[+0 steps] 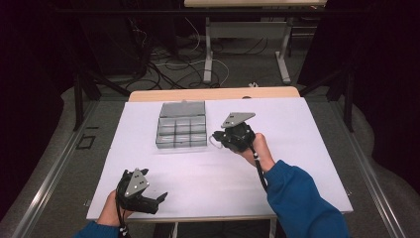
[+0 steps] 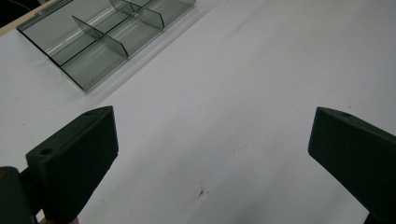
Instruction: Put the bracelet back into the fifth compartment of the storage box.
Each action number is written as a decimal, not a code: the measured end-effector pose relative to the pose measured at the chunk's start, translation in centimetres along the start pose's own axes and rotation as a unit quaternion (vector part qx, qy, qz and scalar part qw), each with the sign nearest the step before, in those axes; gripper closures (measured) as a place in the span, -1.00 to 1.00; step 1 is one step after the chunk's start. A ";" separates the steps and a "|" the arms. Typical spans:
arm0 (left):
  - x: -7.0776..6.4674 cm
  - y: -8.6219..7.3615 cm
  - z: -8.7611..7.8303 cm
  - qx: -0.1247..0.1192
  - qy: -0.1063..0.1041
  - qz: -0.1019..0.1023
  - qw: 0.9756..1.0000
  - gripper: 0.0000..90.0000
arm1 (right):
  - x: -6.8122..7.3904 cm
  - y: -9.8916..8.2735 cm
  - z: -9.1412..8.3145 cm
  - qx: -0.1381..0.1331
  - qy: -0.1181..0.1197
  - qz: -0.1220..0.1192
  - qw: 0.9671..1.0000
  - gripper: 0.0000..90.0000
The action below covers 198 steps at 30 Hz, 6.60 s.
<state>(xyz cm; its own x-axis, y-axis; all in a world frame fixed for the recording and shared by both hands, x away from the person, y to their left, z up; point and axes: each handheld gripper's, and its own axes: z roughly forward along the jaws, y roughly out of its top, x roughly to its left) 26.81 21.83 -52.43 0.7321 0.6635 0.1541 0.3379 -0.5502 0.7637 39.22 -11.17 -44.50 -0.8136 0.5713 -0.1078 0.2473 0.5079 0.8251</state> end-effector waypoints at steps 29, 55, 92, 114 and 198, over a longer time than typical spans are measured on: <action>0.0 0.0 0.0 -0.001 -0.001 0.001 1.000 -0.97 | 0.6 3.8 2.7 -0.002 0.000 -0.011 1.000 0.90; 0.0 0.0 0.0 -0.002 -0.001 0.000 1.000 -0.97 | 1.0 5.6 6.0 -0.001 -0.009 -0.012 1.000 0.90; 0.0 0.0 0.0 -0.002 -0.004 0.001 1.000 -0.97 | 2.5 6.3 10.2 0.030 -0.033 -0.031 0.999 0.89; 0.0 0.0 0.0 -0.001 -0.004 0.004 1.000 -0.97 | 2.6 5.6 12.4 0.044 -0.039 -0.023 0.998 0.88; 0.0 0.0 0.0 0.000 -0.004 0.002 1.000 -0.97 | 0.6 -10.2 -7.6 0.050 -0.004 0.036 0.998 -1.00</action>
<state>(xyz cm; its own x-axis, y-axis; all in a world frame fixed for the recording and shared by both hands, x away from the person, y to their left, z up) 26.82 21.78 -52.44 0.7386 0.6567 0.1524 0.3342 -0.5530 0.7632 32.24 -20.94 -48.79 -0.7872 0.6142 -0.0550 0.3571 0.5268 0.7713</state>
